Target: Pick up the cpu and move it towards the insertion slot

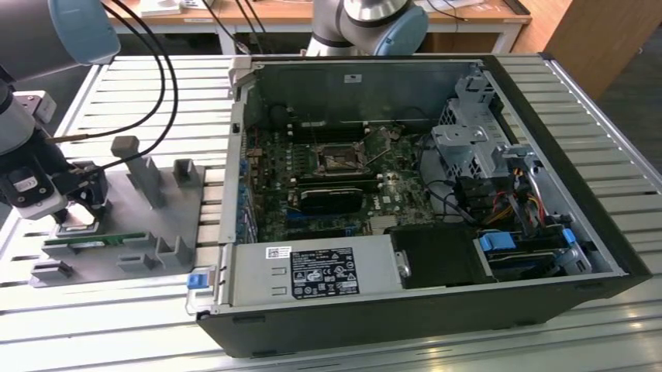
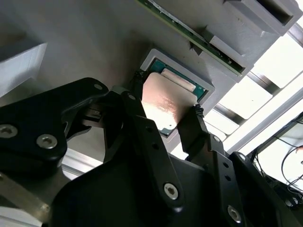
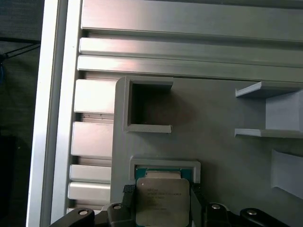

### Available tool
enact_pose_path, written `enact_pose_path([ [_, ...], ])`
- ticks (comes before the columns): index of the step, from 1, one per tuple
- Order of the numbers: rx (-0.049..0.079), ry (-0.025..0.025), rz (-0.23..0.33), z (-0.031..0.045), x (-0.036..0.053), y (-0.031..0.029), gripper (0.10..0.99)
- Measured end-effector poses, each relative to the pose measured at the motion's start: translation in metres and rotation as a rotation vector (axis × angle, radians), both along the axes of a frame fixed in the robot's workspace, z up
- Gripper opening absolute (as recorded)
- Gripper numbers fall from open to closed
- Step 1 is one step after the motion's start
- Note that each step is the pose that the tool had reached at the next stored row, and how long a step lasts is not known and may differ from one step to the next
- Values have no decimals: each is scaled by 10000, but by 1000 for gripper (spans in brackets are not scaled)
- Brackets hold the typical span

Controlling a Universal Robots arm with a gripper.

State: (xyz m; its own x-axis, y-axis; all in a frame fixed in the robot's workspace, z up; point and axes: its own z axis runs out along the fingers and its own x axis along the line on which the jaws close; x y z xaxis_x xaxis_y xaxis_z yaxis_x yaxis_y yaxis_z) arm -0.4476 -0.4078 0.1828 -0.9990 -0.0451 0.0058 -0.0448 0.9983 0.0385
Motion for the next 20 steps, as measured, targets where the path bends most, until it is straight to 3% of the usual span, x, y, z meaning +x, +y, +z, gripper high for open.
enact_pose_path([
  [5, 4, -2, -1, 9, 0, 0, 541],
  [17, 2, 0, 0, 164, 0, 0, 541],
  [20, 22, -1, 1, 171, 1, 0, 541],
])
